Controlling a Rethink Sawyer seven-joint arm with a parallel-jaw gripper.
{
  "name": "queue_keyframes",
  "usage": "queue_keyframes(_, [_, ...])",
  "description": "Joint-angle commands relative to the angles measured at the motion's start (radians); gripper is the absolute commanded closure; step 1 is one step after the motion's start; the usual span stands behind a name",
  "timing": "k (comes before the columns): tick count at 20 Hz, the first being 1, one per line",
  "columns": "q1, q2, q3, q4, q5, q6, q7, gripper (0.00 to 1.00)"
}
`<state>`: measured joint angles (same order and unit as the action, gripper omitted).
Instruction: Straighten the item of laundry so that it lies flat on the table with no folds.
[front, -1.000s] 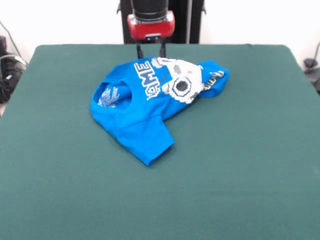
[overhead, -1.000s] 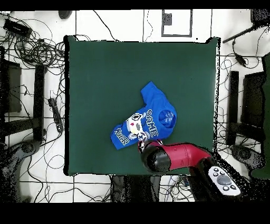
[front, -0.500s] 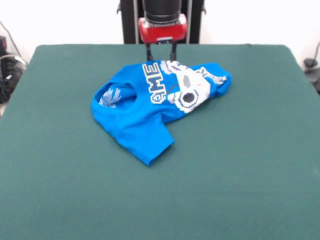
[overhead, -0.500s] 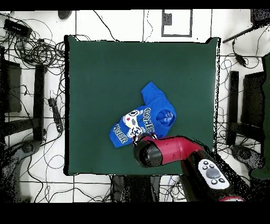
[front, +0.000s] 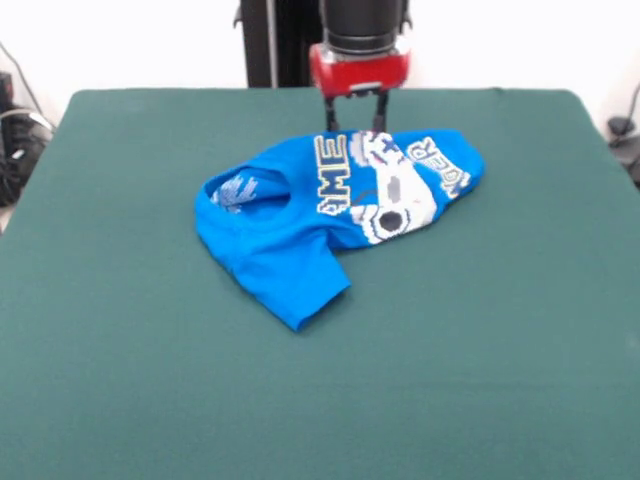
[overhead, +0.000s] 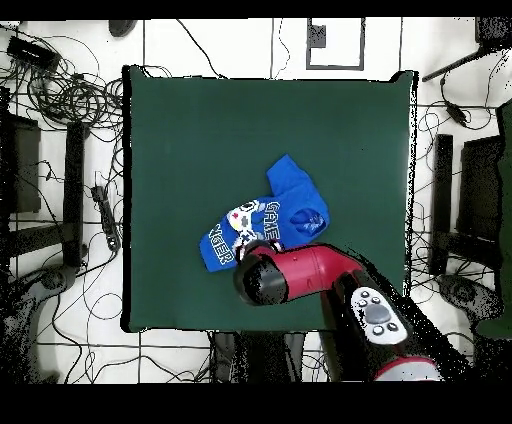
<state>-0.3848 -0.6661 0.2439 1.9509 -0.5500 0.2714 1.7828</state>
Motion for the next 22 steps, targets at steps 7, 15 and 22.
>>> queue_keyframes(7, [0.196,0.020,-0.019,-0.072,0.182,0.056,0.222,0.00])
queue_keyframes(15, [0.271,0.041,-0.084,-0.074,0.251,0.006,0.240,0.00])
queue_keyframes(22, [0.331,0.070,-0.124,-0.077,0.315,-0.048,0.263,0.00])
